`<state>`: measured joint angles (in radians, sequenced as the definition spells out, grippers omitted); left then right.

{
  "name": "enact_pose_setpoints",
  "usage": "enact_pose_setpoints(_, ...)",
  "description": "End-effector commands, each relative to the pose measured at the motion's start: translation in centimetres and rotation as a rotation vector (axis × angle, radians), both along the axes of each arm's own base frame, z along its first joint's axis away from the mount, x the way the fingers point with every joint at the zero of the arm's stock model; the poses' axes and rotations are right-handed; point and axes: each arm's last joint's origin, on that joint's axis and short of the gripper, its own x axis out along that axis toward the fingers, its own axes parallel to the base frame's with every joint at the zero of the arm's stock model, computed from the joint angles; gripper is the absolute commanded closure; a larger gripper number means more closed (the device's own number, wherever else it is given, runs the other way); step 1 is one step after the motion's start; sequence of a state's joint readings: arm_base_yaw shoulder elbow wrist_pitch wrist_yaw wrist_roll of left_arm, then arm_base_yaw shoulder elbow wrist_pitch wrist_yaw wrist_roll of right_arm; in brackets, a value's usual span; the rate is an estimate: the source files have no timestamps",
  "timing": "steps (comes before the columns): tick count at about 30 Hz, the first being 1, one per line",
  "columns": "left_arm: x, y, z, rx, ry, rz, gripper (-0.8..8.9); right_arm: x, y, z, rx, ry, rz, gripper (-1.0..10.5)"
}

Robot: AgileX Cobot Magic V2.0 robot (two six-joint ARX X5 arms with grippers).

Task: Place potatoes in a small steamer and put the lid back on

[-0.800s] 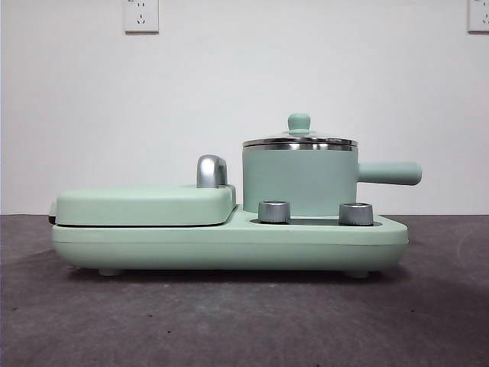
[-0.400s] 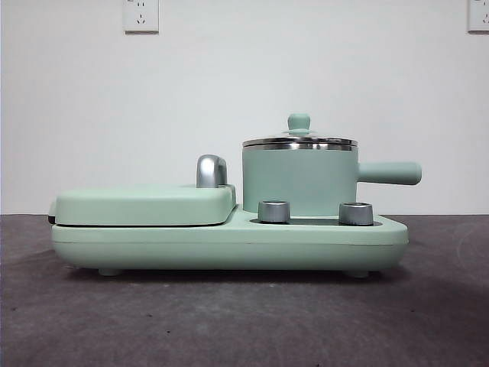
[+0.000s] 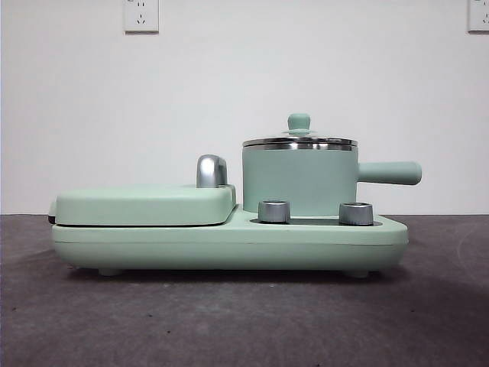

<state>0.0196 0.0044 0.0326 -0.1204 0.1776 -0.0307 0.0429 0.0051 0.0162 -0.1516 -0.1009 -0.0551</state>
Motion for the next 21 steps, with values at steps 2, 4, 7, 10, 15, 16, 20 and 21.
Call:
enact_pose_setpoints(2,0.11,-0.02,-0.55,-0.007,0.008,0.000,8.07,0.03,-0.01,-0.06,0.002,-0.006,-0.002,9.3)
enact_pose_setpoints(4,0.11,-0.13,-0.52,-0.006,0.006,-0.012,8.07,0.03,-0.01,-0.06,0.002,-0.006,-0.002,9.3)
enact_pose_setpoints(7,0.11,-0.16,-0.54,-0.007,0.008,-0.015,8.07,0.03,-0.01,-0.06,0.002,-0.006,-0.002,9.3)
enact_pose_setpoints(10,0.11,-0.16,-0.52,-0.006,0.006,-0.015,8.07,0.03,-0.01,-0.06,0.002,-0.007,-0.002,9.3)
enact_pose_setpoints(15,0.11,-0.16,-0.53,-0.007,0.006,-0.015,8.07,0.03,-0.01,-0.06,0.002,-0.007,-0.002,9.3)
enact_pose_setpoints(16,0.11,-0.16,-0.52,-0.006,0.006,-0.015,8.07,0.03,-0.01,-0.06,0.002,-0.007,-0.002,9.3)
enact_pose_setpoints(20,0.11,-0.16,-0.52,-0.006,0.006,-0.015,8.07,0.03,-0.01,-0.06,0.002,-0.007,-0.002,9.3)
enact_pose_setpoints(21,0.11,-0.16,-0.54,-0.007,0.007,-0.015,8.07,0.03,-0.01,-0.06,0.002,-0.007,-0.002,9.3)
